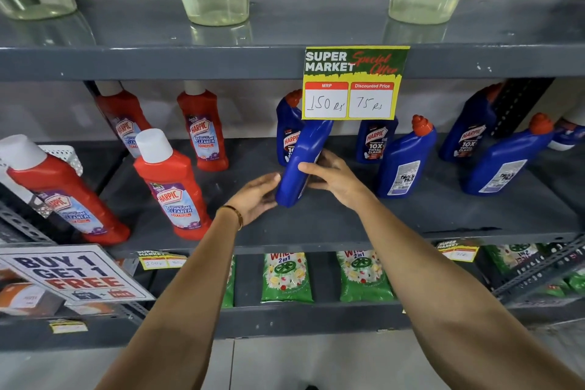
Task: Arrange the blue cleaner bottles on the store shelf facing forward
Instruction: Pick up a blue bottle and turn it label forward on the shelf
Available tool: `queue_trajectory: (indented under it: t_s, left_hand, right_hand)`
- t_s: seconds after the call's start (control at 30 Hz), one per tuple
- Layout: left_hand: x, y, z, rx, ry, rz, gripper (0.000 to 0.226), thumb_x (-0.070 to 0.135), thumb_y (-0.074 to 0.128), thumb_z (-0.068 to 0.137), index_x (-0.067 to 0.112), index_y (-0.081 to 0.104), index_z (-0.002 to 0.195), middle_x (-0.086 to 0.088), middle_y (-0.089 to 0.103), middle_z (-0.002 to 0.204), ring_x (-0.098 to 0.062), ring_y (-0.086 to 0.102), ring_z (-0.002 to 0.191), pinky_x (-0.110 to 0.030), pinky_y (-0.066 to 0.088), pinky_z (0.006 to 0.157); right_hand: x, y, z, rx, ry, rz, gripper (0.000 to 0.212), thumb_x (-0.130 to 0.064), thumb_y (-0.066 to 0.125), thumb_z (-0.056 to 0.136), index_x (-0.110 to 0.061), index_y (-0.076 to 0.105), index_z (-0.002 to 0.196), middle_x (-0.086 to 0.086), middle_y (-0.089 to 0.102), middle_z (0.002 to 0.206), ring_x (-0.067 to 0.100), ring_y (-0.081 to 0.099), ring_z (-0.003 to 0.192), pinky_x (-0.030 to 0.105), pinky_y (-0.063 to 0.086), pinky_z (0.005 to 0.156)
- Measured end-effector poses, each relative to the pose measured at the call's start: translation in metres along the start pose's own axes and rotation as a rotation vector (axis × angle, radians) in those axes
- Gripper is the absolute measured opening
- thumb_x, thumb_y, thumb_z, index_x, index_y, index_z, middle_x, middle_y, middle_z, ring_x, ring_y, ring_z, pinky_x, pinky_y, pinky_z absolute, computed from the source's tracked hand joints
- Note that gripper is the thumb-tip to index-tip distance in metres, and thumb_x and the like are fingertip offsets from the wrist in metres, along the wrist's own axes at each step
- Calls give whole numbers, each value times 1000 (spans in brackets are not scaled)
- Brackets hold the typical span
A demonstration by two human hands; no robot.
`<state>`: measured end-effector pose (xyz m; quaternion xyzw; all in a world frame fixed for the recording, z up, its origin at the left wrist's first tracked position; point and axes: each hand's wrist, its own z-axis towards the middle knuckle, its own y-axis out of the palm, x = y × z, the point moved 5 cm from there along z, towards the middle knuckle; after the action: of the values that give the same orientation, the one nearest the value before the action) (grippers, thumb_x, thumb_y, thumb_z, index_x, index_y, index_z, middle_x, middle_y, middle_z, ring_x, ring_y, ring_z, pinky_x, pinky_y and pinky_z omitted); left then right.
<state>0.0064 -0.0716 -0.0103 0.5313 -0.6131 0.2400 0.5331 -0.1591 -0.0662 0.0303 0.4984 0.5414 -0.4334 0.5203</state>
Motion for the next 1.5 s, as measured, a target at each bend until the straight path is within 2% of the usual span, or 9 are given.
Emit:
queue_trajectory:
  t_s: [0.1, 0.23, 0.4, 0.57, 0.73, 0.83, 1.03, 1.2, 1.5]
  left_hand:
    - [-9, 7, -1, -94, -65, -125, 29, 27, 47, 94, 9, 57, 115, -6, 69, 105, -17, 64, 100, -32, 55, 88]
    - [-8, 14, 0, -136, -56, -154, 21, 13, 42, 96, 11, 60, 105, 0, 76, 85, -10, 71, 80, -24, 60, 73]
    - [-13, 20, 7, -112, -39, -122, 32, 4, 47, 92, 4, 49, 124, -9, 67, 102, -12, 72, 80, -24, 60, 73]
    - [-11, 22, 13, -11, 20, -72, 47, 0, 57, 86, 7, 42, 130, -6, 61, 109, -15, 64, 93, -24, 59, 76]
    - [-3, 12, 12, 192, 79, 89, 51, -1, 72, 73, 10, 44, 114, -7, 55, 114, -13, 60, 92, -20, 56, 67]
    - [-2, 7, 13, 323, 109, 277, 57, 4, 81, 64, 11, 43, 106, -6, 56, 109, -21, 59, 98, -30, 54, 75]
    - [0, 13, 15, 433, 175, 631, 66, 13, 85, 60, 4, 54, 118, -13, 65, 115, -28, 59, 108, -36, 47, 94]
    - [-2, 15, 20, 456, 156, 737, 59, 19, 83, 64, 2, 58, 115, -18, 67, 116, -31, 60, 110, -36, 46, 93]
    - [-11, 12, 25, 466, 124, 725, 56, 15, 78, 70, 2, 55, 119, -18, 64, 120, -32, 58, 112, -37, 44, 96]
  right_hand:
    - [-2, 0, -3, -68, 16, 32, 39, -18, 70, 79, -23, 56, 115, 4, 66, 115, 27, 64, 108, 43, 53, 92]
    - [1, -5, -6, -128, 56, 56, 36, -14, 65, 83, -23, 58, 117, 5, 65, 114, 28, 62, 107, 45, 50, 97]
    - [-1, -5, -4, -161, 99, 131, 25, -10, 61, 85, -22, 62, 107, 3, 67, 106, 21, 62, 102, 38, 51, 92]
    - [-6, -5, -1, -135, 69, 38, 36, -6, 65, 81, -18, 58, 114, 4, 65, 114, 20, 60, 109, 36, 51, 95]
    - [-10, -12, 5, -42, 14, -109, 56, -1, 74, 71, -12, 54, 123, 10, 65, 117, 26, 61, 112, 39, 52, 96]
    - [-12, -12, 8, -18, -5, -187, 60, 7, 72, 70, -10, 52, 124, 7, 65, 112, 22, 61, 108, 37, 53, 93]
    - [-7, -6, 16, -32, 32, -323, 68, 15, 69, 68, -8, 48, 128, 18, 61, 124, 26, 59, 113, 45, 50, 96]
    - [-1, -8, 22, -12, 62, -397, 70, 14, 69, 67, -12, 49, 129, 17, 61, 127, 29, 58, 117, 51, 49, 98]
    - [8, -12, 22, 27, 101, -384, 65, 14, 67, 70, -9, 48, 128, 19, 61, 125, 29, 58, 116, 45, 51, 96]
